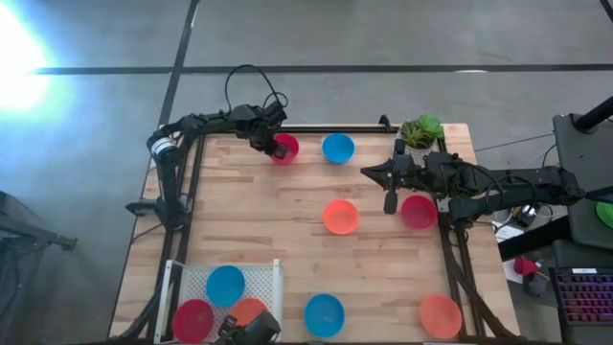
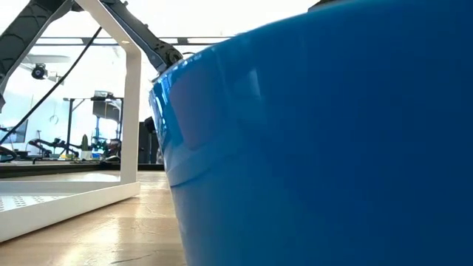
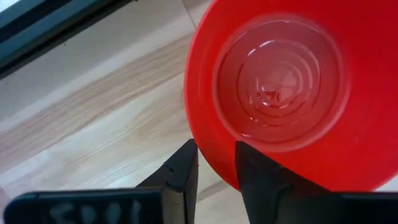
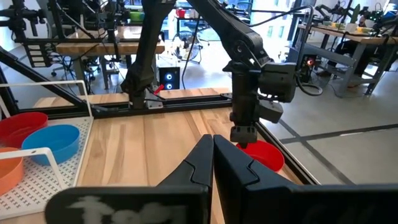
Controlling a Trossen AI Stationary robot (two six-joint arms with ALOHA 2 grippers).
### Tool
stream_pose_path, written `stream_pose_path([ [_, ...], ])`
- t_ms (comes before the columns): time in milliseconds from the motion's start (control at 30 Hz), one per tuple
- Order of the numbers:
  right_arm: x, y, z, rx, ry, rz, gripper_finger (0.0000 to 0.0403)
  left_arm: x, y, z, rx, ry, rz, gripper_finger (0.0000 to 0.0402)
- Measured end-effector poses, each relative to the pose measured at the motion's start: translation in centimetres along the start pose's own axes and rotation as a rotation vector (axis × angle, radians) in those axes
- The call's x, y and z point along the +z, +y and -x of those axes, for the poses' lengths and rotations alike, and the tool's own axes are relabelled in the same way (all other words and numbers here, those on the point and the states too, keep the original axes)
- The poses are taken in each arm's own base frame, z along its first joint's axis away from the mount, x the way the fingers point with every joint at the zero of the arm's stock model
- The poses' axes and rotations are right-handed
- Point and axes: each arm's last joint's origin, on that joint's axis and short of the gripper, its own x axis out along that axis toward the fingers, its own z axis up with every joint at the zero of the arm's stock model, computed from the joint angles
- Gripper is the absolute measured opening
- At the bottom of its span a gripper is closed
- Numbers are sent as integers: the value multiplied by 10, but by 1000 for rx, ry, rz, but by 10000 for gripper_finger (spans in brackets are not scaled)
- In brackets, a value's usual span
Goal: Pick & Place Mini bowls
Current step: Stack the top red bowl on top of the red bowl on the shelf
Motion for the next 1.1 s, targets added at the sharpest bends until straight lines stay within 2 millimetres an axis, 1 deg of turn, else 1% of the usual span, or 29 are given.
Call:
stream_pose_path([
  [133,0,0,0,0,0,0,8,-1,0,0,2,7,-12,68],
  [300,0,0,0,0,0,0,8,0,1,0,11,4,-21,11],
  [467,0,0,0,0,0,-2,8,0,1,2,9,-3,-21,4],
  [567,0,0,0,0,0,-3,8,0,1,10,8,-19,-35,2],
  [667,0,0,0,0,0,-3,8,-1,3,27,10,-50,-50,1],
  [767,0,0,0,1,1,-3,8,-6,6,52,0,-92,-66,1],
  [867,0,0,0,1,0,-4,8,-14,10,81,-11,-135,-66,1],
  [967,0,0,0,2,1,-3,8,-27,14,111,0,-180,-71,1],
  [1100,0,0,0,2,0,-4,8,-50,19,148,19,-221,-89,0],
])
